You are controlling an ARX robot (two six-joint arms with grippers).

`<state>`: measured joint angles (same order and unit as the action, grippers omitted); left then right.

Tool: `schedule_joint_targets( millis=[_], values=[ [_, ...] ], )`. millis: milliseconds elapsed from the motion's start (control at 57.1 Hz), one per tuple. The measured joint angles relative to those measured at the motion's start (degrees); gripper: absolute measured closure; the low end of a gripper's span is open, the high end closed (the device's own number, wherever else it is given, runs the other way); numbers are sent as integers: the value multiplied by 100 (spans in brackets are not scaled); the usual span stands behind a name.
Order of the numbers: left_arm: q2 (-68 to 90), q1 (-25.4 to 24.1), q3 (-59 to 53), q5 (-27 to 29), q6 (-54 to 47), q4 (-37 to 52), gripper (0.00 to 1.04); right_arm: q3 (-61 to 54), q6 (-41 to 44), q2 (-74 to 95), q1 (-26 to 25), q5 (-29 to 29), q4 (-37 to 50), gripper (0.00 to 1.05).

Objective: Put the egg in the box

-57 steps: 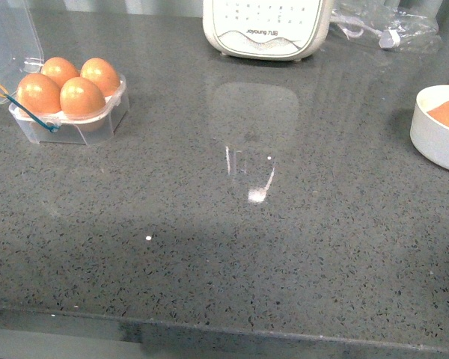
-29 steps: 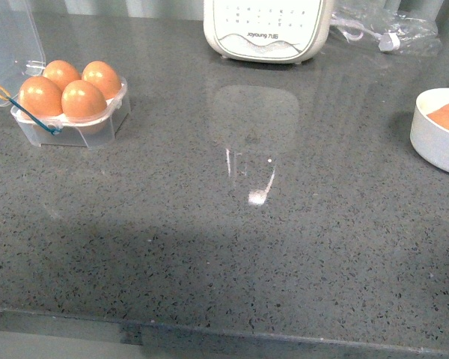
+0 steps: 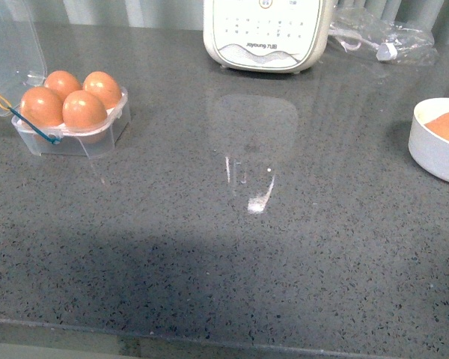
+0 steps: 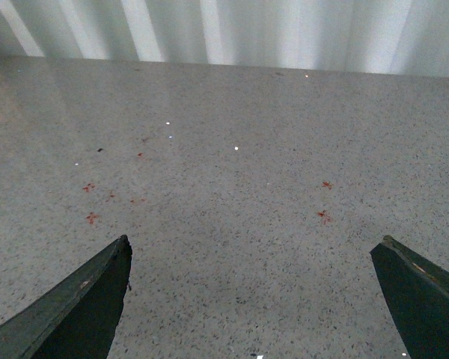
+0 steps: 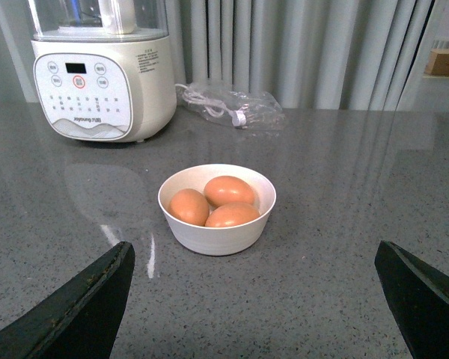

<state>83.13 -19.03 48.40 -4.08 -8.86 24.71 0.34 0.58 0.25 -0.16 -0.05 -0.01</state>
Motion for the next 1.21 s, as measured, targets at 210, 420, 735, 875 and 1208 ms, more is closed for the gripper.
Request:
schedule_joint_targets(
  millis=[210, 420, 735, 875, 1208],
  values=[
    [726, 190, 494, -199, -33, -122, 7, 0, 0, 0, 0, 0, 0, 7],
    [896, 562, 538, -173, 11, -24, 7, 0, 0, 0, 0, 0, 0, 7],
    [852, 1530, 382, -4, 212, 76, 7, 0, 0, 0, 0, 0, 0, 7],
    [533, 2074, 109, -87, 260, -114, 7, 0, -2, 0, 0, 0, 0, 7],
    [-136, 2321, 24, -260, 155, -529, 7, 0, 0, 0, 0, 0, 0, 7]
  ],
)
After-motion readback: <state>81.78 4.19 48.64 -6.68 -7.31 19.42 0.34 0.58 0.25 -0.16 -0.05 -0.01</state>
